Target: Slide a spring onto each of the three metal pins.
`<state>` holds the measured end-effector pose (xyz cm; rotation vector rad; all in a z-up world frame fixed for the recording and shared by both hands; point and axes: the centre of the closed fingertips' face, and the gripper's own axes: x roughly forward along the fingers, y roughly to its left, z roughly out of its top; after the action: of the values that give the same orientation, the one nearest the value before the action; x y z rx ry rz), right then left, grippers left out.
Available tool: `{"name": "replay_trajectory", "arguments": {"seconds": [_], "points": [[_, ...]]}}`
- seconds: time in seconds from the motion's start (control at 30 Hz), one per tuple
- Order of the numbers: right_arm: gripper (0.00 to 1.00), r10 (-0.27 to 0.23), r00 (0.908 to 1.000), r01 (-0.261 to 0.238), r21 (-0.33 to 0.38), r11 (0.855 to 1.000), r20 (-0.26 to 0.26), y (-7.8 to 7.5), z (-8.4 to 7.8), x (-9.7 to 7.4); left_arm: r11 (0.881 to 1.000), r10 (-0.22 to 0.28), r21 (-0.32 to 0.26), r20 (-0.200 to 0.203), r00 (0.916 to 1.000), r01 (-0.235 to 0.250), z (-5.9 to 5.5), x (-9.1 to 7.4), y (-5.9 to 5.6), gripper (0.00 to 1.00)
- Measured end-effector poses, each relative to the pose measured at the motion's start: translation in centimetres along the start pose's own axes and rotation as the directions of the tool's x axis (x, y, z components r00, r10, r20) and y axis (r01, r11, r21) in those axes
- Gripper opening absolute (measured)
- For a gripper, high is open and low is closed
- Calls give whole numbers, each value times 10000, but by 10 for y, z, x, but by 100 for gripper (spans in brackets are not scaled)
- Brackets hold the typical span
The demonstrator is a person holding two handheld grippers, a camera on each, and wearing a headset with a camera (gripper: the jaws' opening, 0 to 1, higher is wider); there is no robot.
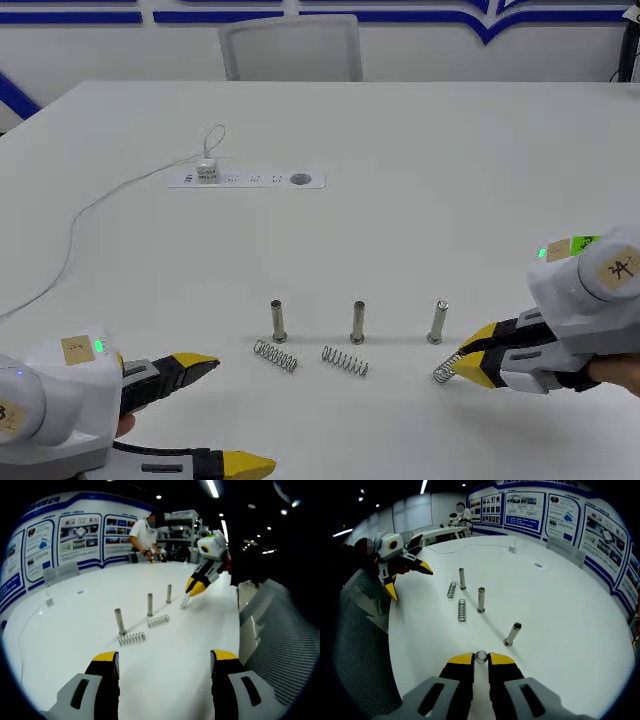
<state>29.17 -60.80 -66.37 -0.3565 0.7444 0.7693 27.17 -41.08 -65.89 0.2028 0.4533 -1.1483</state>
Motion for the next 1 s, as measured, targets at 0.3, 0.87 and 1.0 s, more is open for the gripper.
{"name": "replay_trajectory", "arguments": {"seconds": [0.3, 0.87, 1.0], "points": [[12, 27, 9999, -19, 717, 9974, -105, -3, 8, -6, 10000, -49, -19, 21, 10000, 49, 0, 1, 0, 76], [11, -614, 9977, 621, 223, 9978, -296, -32, 59, -39, 9999, 108, -74, 222, 9997, -107, 2, -1, 5, 76], [11, -713, 9961, 723, 170, 9972, -521, -39, 61, -37, 9998, 178, -111, 330, 9993, -174, 5, -2, 6, 76]]}}
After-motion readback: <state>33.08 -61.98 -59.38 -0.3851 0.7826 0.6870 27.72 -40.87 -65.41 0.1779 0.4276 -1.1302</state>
